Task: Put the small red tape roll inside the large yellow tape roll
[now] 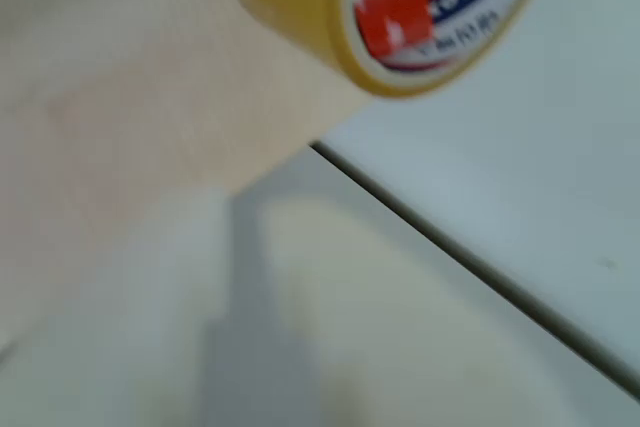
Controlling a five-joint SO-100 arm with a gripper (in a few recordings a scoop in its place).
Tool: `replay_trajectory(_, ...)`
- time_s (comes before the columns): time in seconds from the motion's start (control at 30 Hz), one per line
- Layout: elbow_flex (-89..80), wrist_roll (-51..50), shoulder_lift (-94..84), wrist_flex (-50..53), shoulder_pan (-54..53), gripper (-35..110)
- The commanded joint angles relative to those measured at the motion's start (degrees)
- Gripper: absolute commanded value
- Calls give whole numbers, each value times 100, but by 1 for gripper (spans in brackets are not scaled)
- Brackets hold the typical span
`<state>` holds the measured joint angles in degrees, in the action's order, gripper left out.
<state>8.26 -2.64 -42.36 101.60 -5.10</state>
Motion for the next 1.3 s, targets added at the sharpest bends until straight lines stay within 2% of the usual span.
replay_trajectory(0.0, -202, -158, -1986, 220, -141, 0)
replay_trajectory(0.13, -1652, -114, -3472, 211, -26, 0)
replay_trajectory(0.27, -4175, -105, -5124, -70, -26, 0)
replay_trajectory(0.37, -8692, 9, -7919, -2628, -149, 0)
replay_trajectory(0.4, -9773, 53, -8613, -3190, -149, 0)
replay_trajectory(0.7, -15012, 246, -11830, -4772, -149, 0)
replay_trajectory(0.9, -16910, 492, -13315, -5010, 26, 0)
replay_trajectory(1.07, -18220, 642, -14845, -4772, 132, 0)
replay_trajectory(1.27, -18536, 624, -14862, -4781, 62, 0)
